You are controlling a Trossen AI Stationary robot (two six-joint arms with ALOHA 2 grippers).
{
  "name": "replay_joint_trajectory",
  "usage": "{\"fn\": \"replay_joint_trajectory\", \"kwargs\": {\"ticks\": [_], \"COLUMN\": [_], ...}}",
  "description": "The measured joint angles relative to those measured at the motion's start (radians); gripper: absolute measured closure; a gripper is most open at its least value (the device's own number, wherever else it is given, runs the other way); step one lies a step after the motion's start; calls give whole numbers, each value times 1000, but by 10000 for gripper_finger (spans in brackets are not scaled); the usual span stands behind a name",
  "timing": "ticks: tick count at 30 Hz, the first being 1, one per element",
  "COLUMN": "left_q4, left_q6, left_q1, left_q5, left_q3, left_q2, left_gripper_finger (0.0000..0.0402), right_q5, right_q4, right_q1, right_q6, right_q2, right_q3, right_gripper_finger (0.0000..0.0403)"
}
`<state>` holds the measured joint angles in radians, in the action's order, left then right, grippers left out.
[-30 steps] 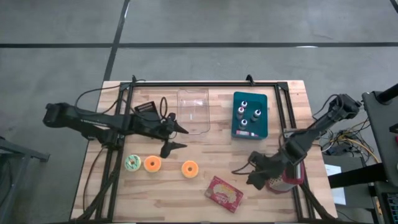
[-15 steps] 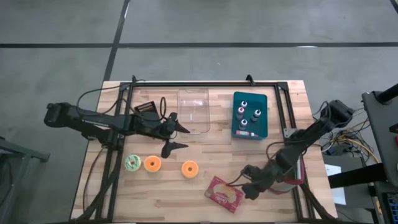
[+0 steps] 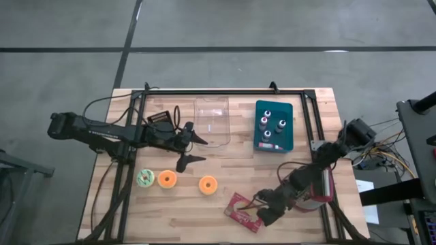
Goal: Pick & Place Food Item
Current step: Put the red popcorn bag into the transparent bin
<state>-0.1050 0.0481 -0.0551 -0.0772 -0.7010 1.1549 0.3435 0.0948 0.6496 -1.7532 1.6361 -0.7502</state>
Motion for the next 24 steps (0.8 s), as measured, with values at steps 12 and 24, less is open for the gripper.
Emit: {"fn": "replay_joint_trajectory", "kwargs": {"ticks": [12, 24], "left_q4": [4, 5], "left_q6": [8, 8], "left_q1": [0, 0], "left_q5": [10, 11], "left_q3": [1, 2], "left_q2": [0, 0], "left_gripper_finger": [97, 97], "right_q5": [-38, -76], "right_q4": [-7, -28], "right_q1": [-30, -22], "right_q6": [126, 193], "right_q2": [-41, -47], "right_q3": [0, 0], "right_gripper_finger": [303, 315]}}
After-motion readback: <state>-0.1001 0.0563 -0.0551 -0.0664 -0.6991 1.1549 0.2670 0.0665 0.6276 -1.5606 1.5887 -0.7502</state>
